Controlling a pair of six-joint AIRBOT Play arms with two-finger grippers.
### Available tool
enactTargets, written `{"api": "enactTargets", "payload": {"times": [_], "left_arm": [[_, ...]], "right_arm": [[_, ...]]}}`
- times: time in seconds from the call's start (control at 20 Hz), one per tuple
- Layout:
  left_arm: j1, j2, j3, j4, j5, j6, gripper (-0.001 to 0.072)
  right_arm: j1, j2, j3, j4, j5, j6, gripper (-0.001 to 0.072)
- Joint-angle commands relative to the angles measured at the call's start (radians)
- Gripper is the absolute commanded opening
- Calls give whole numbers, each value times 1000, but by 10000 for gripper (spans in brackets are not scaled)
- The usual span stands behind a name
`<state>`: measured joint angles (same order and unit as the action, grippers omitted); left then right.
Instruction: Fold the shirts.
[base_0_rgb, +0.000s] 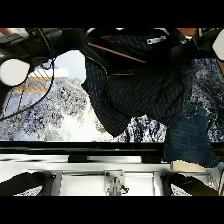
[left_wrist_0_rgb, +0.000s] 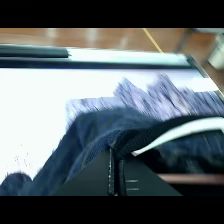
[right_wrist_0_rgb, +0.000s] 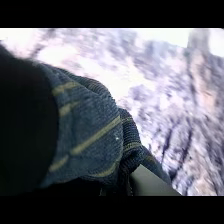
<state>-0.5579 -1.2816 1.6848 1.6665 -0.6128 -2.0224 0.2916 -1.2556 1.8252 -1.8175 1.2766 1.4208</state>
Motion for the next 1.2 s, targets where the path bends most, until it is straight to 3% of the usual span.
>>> {"api": "enactTargets", "payload": {"times": [0.0,0.25,0.35,0.45,0.6,0.75,0.95,1.15], "left_arm": [[50,-93,46,17,114,-73,55],[106,-144,72,17,108,-10,55],[136,-143,73,17,101,11,56],[147,-133,73,16,62,70,56],[145,-80,73,16,-58,269,56],[146,-2,73,17,-204,397,56],[146,68,73,17,-338,449,56],[145,96,74,-6,-346,447,56]], "right_arm": [[-1,46,1,197,-8,-123,109],[-1,138,1,440,10,-333,109],[-1,164,1,528,28,-365,110],[-2,173,1,534,72,-342,109],[-2,168,1,417,112,-241,109],[-2,154,1,296,103,-159,109],[-2,107,1,265,93,-111,109],[-1,73,1,236,59,-109,109]]}}
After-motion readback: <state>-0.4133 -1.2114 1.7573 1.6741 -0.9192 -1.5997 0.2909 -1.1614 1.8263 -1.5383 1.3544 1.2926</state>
